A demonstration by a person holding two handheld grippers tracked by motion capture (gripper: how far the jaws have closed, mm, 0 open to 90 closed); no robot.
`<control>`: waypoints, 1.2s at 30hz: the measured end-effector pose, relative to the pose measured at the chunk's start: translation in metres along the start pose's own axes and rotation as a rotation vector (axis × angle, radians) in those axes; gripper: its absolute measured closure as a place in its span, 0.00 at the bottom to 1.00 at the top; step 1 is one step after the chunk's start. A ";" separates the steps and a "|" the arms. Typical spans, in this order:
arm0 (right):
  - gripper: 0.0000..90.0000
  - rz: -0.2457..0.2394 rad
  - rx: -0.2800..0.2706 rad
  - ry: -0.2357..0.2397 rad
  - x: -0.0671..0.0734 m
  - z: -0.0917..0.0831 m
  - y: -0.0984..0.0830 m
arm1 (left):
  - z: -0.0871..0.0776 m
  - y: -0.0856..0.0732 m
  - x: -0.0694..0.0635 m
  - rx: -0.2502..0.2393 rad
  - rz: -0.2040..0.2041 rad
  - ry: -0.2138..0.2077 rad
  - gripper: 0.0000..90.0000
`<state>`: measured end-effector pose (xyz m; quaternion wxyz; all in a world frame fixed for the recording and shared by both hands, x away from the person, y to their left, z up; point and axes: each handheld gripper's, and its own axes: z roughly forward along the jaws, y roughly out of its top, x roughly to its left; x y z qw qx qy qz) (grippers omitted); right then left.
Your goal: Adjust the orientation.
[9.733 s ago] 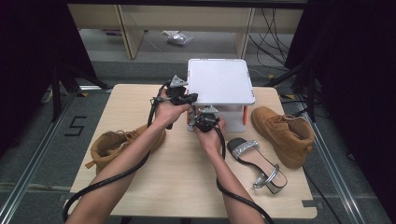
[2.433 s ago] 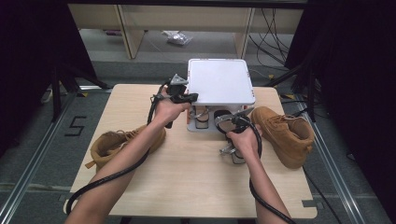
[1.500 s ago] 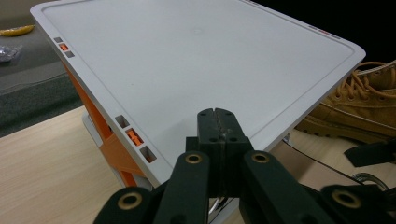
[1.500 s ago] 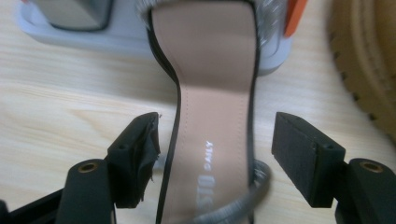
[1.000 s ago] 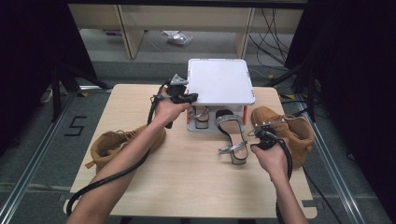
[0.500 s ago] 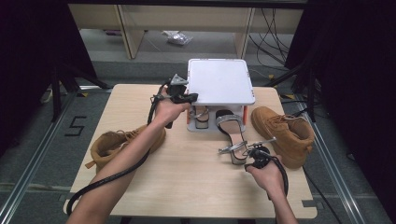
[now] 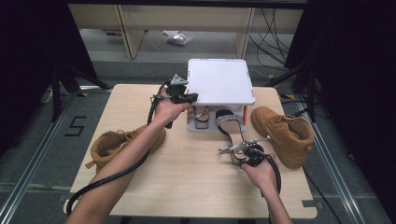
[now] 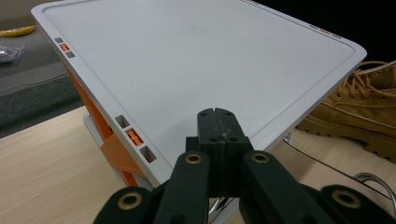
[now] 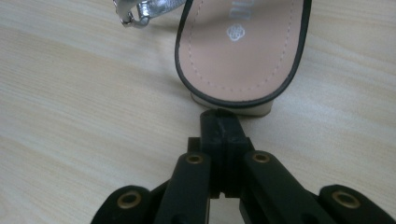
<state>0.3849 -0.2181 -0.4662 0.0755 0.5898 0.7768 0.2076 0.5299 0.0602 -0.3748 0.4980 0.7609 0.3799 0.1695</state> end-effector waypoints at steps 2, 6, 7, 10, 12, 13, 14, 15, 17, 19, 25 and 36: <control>1.00 0.004 -0.002 -0.008 0.002 0.001 0.001 | 0.000 0.000 0.000 0.000 0.000 -0.001 1.00; 1.00 0.007 -0.003 -0.006 0.002 0.001 0.001 | 0.000 0.000 0.000 0.001 0.004 -0.001 1.00; 1.00 0.007 -0.004 -0.005 0.002 0.001 0.001 | 0.000 0.000 0.001 0.011 0.015 -0.003 1.00; 1.00 0.007 -0.005 -0.006 0.002 0.001 0.001 | 0.000 0.000 0.000 0.007 0.012 0.003 1.00; 1.00 0.004 -0.001 -0.006 0.002 0.001 0.002 | 0.000 0.000 0.000 0.010 0.017 0.001 1.00; 1.00 0.008 -0.002 -0.006 0.002 0.001 0.002 | 0.000 0.000 0.001 0.009 0.017 0.001 1.00; 1.00 0.007 0.000 -0.006 0.002 0.001 0.002 | 0.000 0.000 0.001 0.009 0.017 0.001 1.00; 1.00 0.008 -0.002 -0.003 0.002 0.002 0.002 | 0.000 0.000 0.001 0.009 0.018 0.000 1.00; 1.00 -0.006 0.010 0.001 0.001 0.001 0.003 | 0.000 0.000 0.001 0.012 0.018 -0.005 1.00; 1.00 0.010 0.003 0.003 0.003 0.002 0.004 | 0.000 0.000 0.001 0.010 0.018 0.000 1.00; 1.00 0.014 -0.007 0.025 0.005 0.005 0.007 | 0.000 0.000 0.001 0.011 0.018 -0.001 1.00; 1.00 0.023 -0.044 0.044 0.014 0.009 0.017 | 0.000 0.000 0.000 -0.003 0.002 -0.006 1.00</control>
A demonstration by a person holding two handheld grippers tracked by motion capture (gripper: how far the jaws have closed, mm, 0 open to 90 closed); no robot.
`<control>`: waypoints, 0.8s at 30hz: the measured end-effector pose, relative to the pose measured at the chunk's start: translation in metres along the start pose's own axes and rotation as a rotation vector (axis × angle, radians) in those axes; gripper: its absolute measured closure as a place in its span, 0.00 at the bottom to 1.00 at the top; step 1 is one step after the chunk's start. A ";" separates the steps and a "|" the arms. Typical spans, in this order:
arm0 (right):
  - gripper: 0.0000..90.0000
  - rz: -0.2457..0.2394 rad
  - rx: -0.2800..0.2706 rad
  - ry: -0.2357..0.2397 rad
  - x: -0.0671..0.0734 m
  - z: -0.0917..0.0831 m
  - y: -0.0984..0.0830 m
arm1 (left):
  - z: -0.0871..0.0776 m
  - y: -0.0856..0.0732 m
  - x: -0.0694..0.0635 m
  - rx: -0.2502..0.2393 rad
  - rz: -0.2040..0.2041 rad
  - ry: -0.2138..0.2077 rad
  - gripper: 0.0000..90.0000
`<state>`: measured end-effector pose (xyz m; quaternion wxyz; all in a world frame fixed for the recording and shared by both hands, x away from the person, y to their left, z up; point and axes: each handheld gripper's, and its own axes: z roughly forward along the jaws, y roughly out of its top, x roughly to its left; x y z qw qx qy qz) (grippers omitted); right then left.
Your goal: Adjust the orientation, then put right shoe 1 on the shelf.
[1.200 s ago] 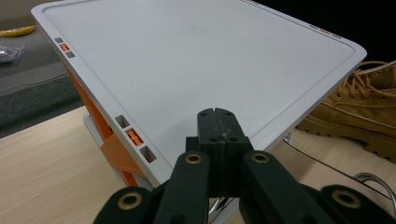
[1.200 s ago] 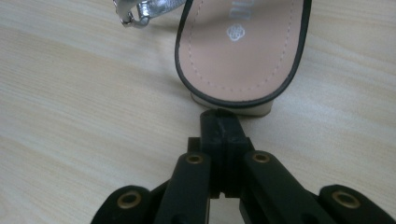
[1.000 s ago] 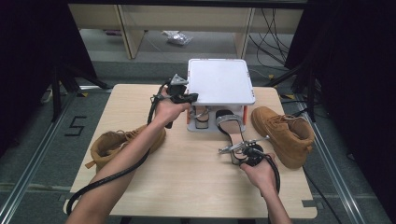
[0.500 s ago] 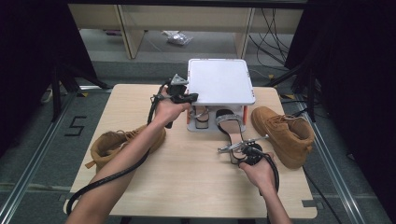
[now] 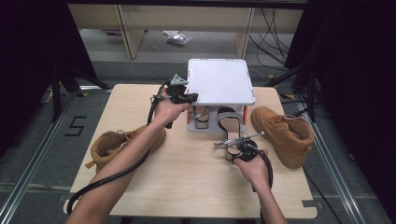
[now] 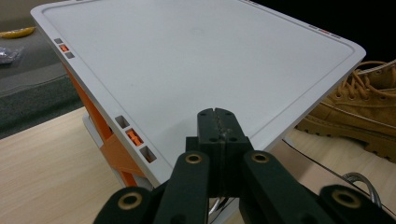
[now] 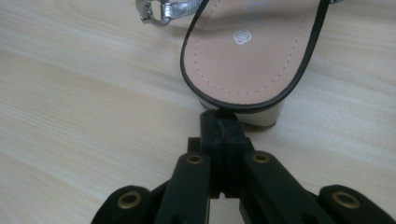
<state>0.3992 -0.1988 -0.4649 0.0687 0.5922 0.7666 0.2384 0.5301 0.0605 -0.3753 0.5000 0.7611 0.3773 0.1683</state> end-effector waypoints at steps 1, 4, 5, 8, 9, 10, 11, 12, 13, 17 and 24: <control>1.00 -0.016 -0.004 0.001 0.000 0.000 0.000 | 0.000 0.000 0.000 0.001 0.000 -0.001 1.00; 1.00 -0.015 -0.007 -0.003 0.001 0.000 0.003 | 0.000 0.001 0.000 0.003 -0.002 0.000 1.00; 1.00 -0.014 -0.006 0.004 0.001 0.000 0.004 | 0.001 0.001 0.001 0.005 -0.004 -0.008 1.00; 1.00 -0.012 -0.012 0.003 0.001 0.002 0.004 | 0.000 0.001 0.000 0.005 -0.005 -0.006 1.00; 1.00 -0.008 -0.015 0.003 0.002 0.002 0.004 | 0.000 0.001 0.000 0.005 -0.004 -0.001 1.00; 1.00 -0.005 -0.017 0.002 0.002 0.002 0.004 | 0.000 0.001 0.000 0.003 -0.004 0.002 1.00; 1.00 -0.007 -0.022 0.004 0.001 0.003 0.003 | 0.000 0.001 0.000 0.003 -0.005 0.002 1.00; 1.00 -0.002 -0.028 0.005 0.001 0.003 0.003 | 0.000 0.001 0.000 0.003 -0.005 0.003 1.00; 1.00 0.001 -0.026 0.006 0.001 0.002 0.004 | 0.000 0.001 0.000 0.003 -0.005 0.002 1.00; 1.00 0.005 -0.035 -0.003 0.000 0.000 0.006 | 0.000 0.000 0.000 0.002 -0.007 -0.001 1.00; 1.00 0.005 -0.058 -0.019 -0.003 -0.002 0.011 | 0.001 0.001 0.000 0.003 -0.008 -0.005 1.00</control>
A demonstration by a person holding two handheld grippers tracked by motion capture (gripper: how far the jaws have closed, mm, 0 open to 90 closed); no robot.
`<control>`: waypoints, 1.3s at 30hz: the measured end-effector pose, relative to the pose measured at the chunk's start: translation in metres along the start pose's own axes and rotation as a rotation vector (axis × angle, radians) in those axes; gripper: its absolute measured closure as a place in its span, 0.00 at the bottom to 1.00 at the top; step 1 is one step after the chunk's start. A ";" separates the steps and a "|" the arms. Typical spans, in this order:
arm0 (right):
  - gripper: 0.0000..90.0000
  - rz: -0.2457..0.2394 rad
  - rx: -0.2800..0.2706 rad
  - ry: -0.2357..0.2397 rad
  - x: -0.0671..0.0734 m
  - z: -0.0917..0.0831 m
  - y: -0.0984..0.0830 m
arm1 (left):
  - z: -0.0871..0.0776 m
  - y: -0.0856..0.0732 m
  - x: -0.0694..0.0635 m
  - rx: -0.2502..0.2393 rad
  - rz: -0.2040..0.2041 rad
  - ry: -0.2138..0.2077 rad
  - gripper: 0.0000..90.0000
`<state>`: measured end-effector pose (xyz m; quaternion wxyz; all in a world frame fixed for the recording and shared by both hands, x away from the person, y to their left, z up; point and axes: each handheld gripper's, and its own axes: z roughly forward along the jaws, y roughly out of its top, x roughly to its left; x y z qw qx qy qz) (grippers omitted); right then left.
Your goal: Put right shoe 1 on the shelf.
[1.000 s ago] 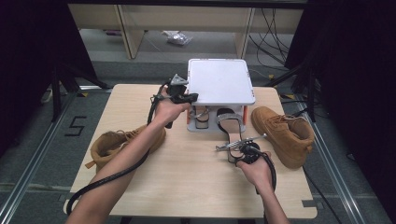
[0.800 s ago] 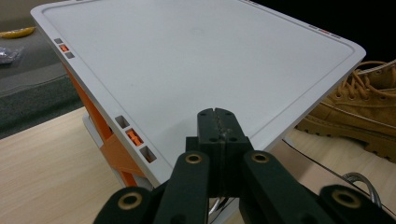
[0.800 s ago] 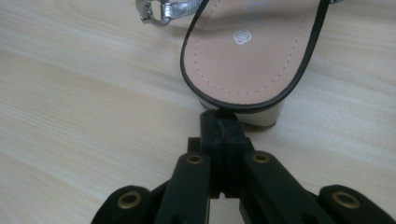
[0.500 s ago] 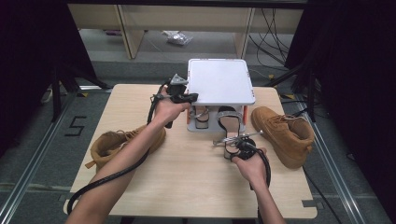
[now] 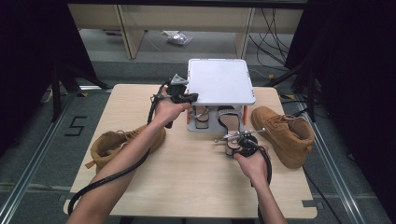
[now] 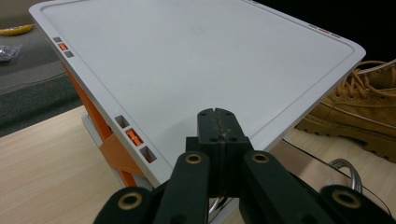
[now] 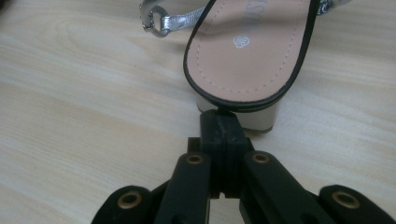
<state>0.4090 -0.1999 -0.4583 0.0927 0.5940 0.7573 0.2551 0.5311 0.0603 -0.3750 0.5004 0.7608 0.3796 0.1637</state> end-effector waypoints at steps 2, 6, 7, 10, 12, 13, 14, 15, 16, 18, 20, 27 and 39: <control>1.00 0.008 0.000 0.004 0.000 0.001 0.001 | 0.000 0.000 0.000 0.001 -0.006 0.003 1.00; 1.00 -0.004 -0.004 0.003 0.000 0.002 0.006 | 0.000 0.000 0.000 0.000 -0.005 0.002 1.00; 1.00 0.002 -0.004 0.014 -0.001 0.002 0.007 | -0.001 0.000 0.001 0.009 0.004 0.002 1.00; 1.00 0.020 -0.013 0.008 0.002 0.003 0.011 | 0.000 0.000 0.000 0.001 -0.005 0.001 1.00; 1.00 0.009 -0.020 0.016 0.001 0.002 0.013 | 0.000 0.001 0.000 0.005 0.000 -0.004 1.00; 1.00 0.009 -0.020 0.016 0.001 0.002 0.013 | 0.000 0.001 0.000 0.005 0.000 -0.004 1.00; 1.00 0.016 -0.033 0.001 0.003 0.001 0.016 | 0.000 0.001 0.000 0.006 0.001 -0.003 1.00; 1.00 0.016 -0.033 0.001 0.003 0.001 0.016 | 0.000 0.001 0.000 0.006 0.001 -0.003 1.00; 1.00 0.017 -0.044 0.002 0.003 0.000 0.018 | 0.000 0.001 0.000 0.006 0.004 -0.003 1.00; 1.00 0.017 -0.046 0.003 0.004 -0.001 0.021 | 0.000 0.001 0.000 0.006 0.006 -0.003 1.00; 1.00 0.013 -0.057 -0.014 0.004 -0.001 0.023 | 0.000 0.001 0.000 0.007 0.005 -0.004 1.00; 1.00 -0.001 -0.079 -0.050 0.006 0.001 0.033 | 0.000 0.000 0.000 0.002 0.005 -0.002 1.00; 1.00 -0.002 -0.119 -0.092 0.001 0.010 0.042 | 0.000 0.001 0.000 0.005 0.009 0.000 1.00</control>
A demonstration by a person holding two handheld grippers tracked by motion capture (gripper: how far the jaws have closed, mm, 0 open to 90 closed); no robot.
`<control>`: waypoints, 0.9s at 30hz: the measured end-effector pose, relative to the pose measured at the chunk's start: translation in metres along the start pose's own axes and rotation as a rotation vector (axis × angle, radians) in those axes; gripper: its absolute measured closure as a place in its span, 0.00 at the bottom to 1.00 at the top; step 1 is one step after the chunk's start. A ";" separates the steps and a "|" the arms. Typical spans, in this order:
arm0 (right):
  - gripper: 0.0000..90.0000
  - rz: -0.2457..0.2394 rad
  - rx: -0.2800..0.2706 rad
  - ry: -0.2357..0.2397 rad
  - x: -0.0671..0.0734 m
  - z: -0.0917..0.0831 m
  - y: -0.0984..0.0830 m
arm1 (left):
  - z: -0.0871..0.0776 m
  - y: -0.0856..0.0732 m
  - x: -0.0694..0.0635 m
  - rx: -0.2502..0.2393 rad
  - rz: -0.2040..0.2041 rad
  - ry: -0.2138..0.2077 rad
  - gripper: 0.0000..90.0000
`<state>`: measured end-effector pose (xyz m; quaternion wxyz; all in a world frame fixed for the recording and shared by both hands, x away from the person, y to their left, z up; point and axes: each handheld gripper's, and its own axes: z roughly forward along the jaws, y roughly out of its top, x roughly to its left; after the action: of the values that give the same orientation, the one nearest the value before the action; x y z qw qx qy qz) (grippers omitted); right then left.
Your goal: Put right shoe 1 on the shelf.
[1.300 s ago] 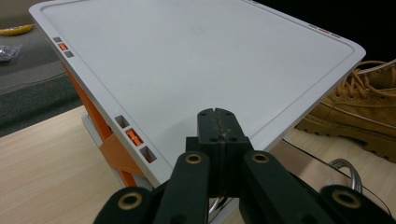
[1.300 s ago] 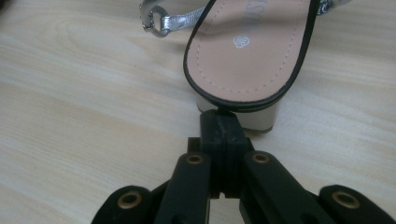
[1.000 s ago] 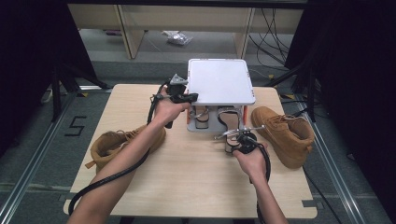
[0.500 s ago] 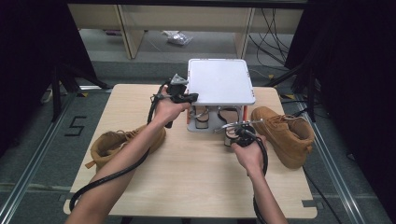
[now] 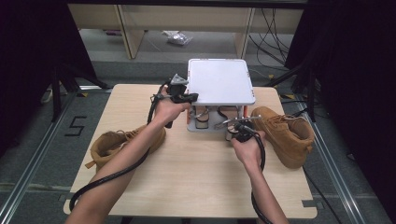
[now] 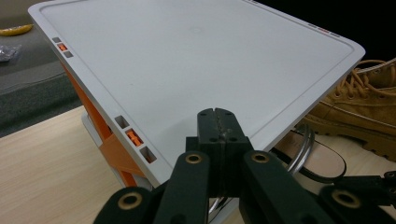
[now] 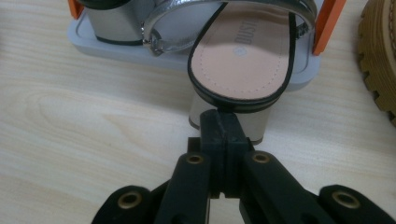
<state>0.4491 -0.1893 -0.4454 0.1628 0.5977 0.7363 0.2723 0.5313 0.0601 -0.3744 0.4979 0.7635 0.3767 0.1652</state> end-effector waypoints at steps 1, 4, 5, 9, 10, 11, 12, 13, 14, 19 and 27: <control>1.00 0.000 0.000 0.000 0.000 0.000 0.000 | 0.000 0.000 0.000 0.000 0.000 0.000 1.00; 1.00 -0.018 -0.009 -0.021 -0.001 0.002 0.003 | 0.000 0.000 0.000 0.000 0.000 0.001 1.00; 1.00 -0.009 -0.011 -0.024 0.000 0.002 0.004 | 0.000 0.000 0.000 0.000 0.000 0.001 1.00; 1.00 -0.017 -0.019 -0.037 -0.002 0.006 0.008 | 0.000 0.000 0.000 0.002 -0.003 -0.003 1.00; 1.00 -0.012 -0.022 -0.040 -0.002 0.007 0.008 | 0.000 0.000 0.000 0.002 -0.003 -0.003 1.00; 1.00 0.002 -0.019 -0.038 -0.001 0.007 0.009 | 0.000 0.000 0.000 0.002 -0.001 -0.003 1.00; 1.00 0.002 -0.019 -0.038 -0.001 0.007 0.009 | 0.000 0.000 0.000 0.002 -0.001 -0.003 1.00; 1.00 -0.034 -0.045 -0.044 -0.004 0.011 0.011 | 0.000 0.000 0.000 0.003 -0.002 -0.003 1.00; 1.00 -0.011 -0.042 -0.040 -0.003 0.011 0.011 | 0.000 0.000 0.000 0.004 -0.002 -0.004 1.00; 1.00 -0.021 -0.052 -0.062 -0.003 0.014 0.015 | 0.000 0.000 0.000 0.002 -0.001 -0.004 1.00; 1.00 -0.035 -0.071 -0.067 -0.002 0.017 0.019 | 0.000 0.000 0.000 0.002 0.000 -0.004 1.00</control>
<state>0.4742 -0.1855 -0.4481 0.2132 0.5875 0.7306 0.2752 0.5317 0.0603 -0.3742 0.4978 0.7643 0.3760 0.1633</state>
